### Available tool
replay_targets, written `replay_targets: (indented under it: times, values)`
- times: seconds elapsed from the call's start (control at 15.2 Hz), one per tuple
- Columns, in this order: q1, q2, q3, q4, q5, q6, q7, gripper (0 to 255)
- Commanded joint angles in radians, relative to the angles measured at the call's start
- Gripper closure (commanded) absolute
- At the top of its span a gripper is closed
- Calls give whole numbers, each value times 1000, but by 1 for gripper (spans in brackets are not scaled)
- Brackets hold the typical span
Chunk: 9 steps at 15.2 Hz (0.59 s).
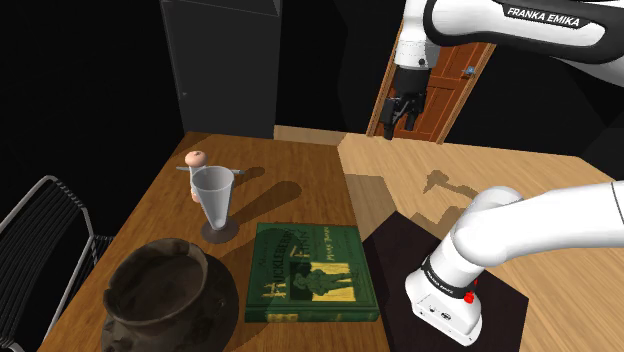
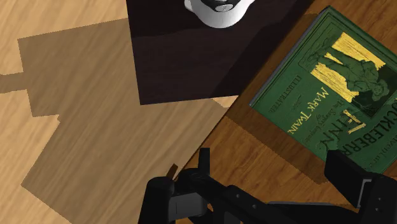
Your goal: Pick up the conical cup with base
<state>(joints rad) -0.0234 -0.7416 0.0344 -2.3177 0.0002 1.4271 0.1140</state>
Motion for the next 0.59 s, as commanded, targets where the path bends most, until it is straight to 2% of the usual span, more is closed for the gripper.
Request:
replay_targets:
  times: [0.0, 0.53]
  values:
    - [0, 0, 0, 0, 0, 0, 0, 0]
    - [44, 175, 79, -8, 98, 226, 77, 0]
